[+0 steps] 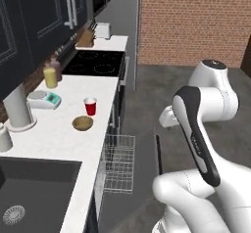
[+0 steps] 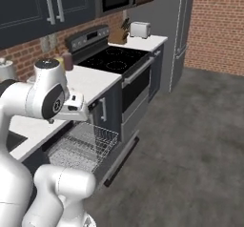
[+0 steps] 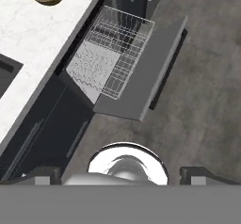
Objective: Pick up the cup and bowl from the counter, place them in the dishwasher, and close the dishwasher door.
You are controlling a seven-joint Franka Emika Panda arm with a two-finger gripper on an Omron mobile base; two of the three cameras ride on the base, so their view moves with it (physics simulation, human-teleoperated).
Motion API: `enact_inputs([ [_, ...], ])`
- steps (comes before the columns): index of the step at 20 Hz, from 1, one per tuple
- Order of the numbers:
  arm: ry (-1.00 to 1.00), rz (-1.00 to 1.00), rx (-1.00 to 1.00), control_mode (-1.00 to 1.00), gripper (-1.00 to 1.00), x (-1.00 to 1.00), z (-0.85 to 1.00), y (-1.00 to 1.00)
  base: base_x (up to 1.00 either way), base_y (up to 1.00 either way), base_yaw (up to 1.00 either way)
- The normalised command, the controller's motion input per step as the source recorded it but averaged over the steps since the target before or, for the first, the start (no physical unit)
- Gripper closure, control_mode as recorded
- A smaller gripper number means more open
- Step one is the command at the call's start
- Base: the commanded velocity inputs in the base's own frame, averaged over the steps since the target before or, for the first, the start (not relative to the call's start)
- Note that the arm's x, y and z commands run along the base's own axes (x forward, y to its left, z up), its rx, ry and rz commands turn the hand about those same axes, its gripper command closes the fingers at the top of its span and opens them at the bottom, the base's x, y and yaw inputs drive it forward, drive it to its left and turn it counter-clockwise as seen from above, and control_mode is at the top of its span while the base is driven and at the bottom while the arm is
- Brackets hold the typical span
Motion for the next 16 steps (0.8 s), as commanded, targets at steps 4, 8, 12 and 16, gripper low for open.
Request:
enact_inputs([
  [4,0.00,0.00,0.00,1.00,-1.00,0.00,0.00,0.00,0.03,0.66,-0.05],
  [8,0.00,0.00,0.00,1.00,-1.00,0.00,0.00,0.00,0.26,0.87,-0.04],
  [12,0.00,0.00,0.00,1.00,-1.00,0.00,0.00,0.00,0.51,0.61,0.00],
  [16,0.00,0.00,0.00,1.00,-1.00,0.00,0.00,0.00,0.27,0.26,0.14],
])
